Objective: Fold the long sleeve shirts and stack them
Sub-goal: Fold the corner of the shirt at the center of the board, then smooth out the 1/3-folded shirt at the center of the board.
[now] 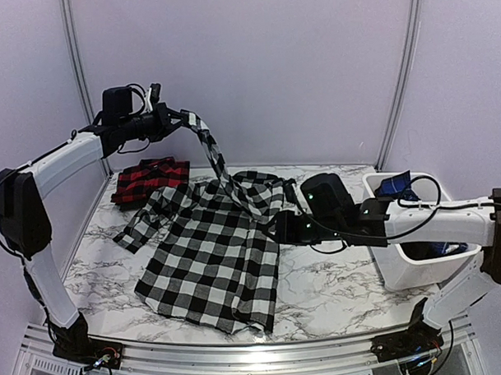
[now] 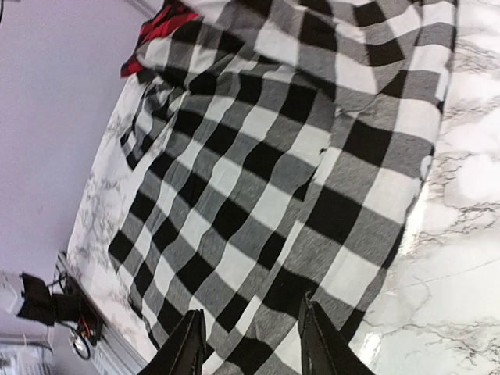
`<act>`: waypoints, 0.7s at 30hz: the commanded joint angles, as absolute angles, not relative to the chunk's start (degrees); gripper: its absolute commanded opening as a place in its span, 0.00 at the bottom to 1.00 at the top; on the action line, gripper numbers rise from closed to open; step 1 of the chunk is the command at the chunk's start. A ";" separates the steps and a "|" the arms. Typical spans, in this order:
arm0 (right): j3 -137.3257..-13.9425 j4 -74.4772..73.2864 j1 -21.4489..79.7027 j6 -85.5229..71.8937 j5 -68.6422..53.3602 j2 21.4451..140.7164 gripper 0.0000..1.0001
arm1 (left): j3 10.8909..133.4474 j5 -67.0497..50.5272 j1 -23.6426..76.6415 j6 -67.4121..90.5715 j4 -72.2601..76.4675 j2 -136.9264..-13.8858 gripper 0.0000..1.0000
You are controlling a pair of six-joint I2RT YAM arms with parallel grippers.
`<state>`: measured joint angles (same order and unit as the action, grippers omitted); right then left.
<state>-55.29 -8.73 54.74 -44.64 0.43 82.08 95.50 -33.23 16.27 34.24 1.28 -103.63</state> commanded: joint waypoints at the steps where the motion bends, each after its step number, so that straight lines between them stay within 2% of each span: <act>1: -54.63 -6.15 49.33 -41.35 -1.66 83.30 0.35 | 96.53 -34.56 15.98 33.71 1.58 -104.35 0.00; 8: -60.66 -5.95 49.21 -39.46 -4.78 91.45 0.23 | 96.86 -34.17 15.87 32.69 0.44 -104.03 0.00; 21: -62.48 4.99 52.73 -43.24 -9.29 107.63 0.15 | 88.15 -37.33 16.17 32.08 0.69 -99.25 0.00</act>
